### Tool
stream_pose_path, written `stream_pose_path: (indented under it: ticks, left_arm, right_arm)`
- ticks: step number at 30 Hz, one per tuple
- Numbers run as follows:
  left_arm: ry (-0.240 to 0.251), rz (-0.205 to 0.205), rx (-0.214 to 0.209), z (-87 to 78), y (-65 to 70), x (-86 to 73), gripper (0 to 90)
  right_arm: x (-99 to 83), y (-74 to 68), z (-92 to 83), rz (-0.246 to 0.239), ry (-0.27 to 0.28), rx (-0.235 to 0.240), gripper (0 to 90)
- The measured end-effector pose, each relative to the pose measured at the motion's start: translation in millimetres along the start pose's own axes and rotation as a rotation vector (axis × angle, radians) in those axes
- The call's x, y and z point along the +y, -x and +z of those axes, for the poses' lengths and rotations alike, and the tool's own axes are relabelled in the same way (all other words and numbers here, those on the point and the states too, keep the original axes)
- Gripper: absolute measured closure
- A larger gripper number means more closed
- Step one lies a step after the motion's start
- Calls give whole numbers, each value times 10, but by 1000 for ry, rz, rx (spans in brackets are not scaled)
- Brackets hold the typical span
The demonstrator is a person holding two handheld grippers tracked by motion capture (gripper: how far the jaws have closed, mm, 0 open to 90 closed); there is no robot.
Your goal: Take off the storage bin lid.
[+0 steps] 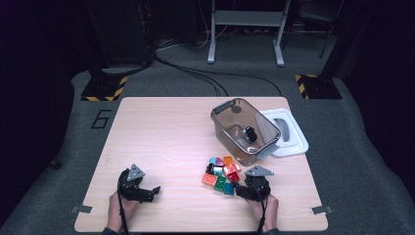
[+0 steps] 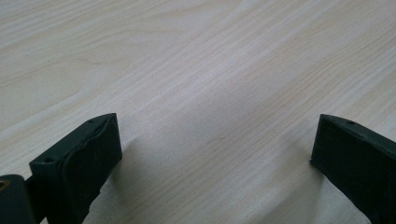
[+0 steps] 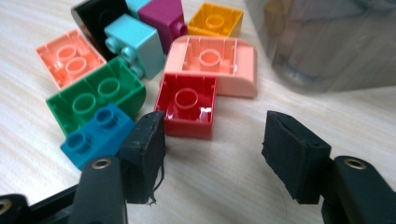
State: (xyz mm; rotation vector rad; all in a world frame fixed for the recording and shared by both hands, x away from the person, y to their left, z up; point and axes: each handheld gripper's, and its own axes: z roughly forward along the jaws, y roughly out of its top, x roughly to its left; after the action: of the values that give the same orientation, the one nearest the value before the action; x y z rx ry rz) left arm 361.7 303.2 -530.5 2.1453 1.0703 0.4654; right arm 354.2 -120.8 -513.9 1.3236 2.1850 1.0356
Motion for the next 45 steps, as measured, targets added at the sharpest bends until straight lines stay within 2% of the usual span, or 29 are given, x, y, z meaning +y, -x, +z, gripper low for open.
stream_pose_path:
  ticks: [6,10,15,20,27,35,45]
  left_arm:
    - [5,-1,1,3,2,-2,14]
    - [5,-2,2,3,2,-2,14]
    - [4,-2,2,3,2,-2,14]
    - [4,-1,1,3,1,-2,14]
    - [6,-2,2,3,3,-2,14]
    - [4,-2,1,3,2,-1,13]
    - [4,-2,1,3,2,-1,13]
  right_arm:
    - [79,-68,36,18,14,21,372]
    - [119,-94,103,39,2,11,376]
    - [108,-156,153,15,-25,4,470]
    - [89,-158,162,0,-34,-7,575]
    - [110,-142,73,-13,-15,-1,587]
    - [192,-139,-54,-25,-1,37,588]
    - [449,-235,-87,-81,-18,87,588]
